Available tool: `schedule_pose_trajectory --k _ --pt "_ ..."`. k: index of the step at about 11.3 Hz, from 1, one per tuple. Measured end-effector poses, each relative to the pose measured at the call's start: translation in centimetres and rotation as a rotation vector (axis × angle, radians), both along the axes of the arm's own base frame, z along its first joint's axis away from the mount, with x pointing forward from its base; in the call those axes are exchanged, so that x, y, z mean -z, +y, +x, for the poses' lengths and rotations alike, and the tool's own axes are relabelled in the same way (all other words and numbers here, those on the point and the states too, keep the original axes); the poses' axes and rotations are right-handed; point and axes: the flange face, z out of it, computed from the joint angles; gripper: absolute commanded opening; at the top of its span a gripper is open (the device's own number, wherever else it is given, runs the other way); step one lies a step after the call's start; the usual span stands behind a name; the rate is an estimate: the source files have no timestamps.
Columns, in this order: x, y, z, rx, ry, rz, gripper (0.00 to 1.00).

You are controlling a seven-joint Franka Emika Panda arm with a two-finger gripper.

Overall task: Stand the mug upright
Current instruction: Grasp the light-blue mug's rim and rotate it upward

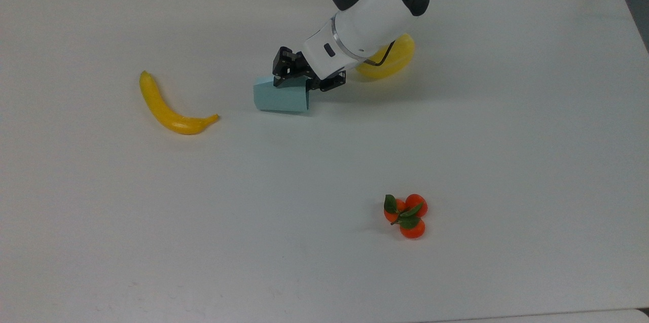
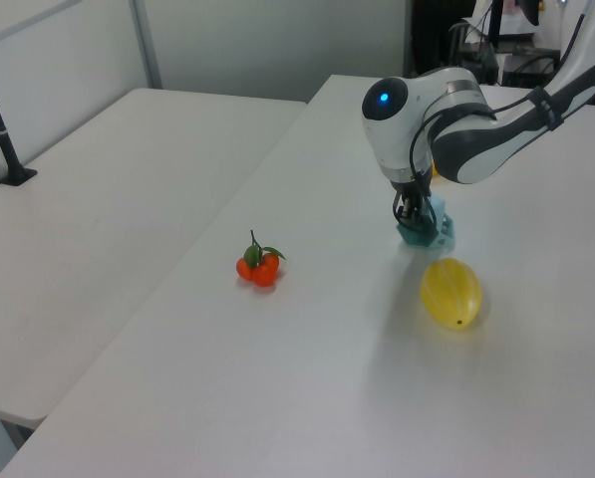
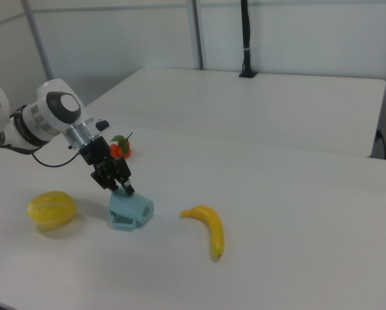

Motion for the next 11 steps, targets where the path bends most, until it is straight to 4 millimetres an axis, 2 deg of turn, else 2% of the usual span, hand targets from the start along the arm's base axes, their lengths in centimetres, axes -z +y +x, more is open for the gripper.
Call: schedule_pose_trajectory --k 1,4,6,11 --pt "0.2 -0.2 -0.1 -0.009 0.001 -0.018 0.0" --pt "-1.0 -1.2 0.2 -0.022 -0.026 -0.059 0.0" --pt "-2.4 -2.9 0.8 -0.001 -0.06 -0.05 0.0" --pt "-2.8 -9.3 3.3 0.077 -0.175 0.047 0.0"
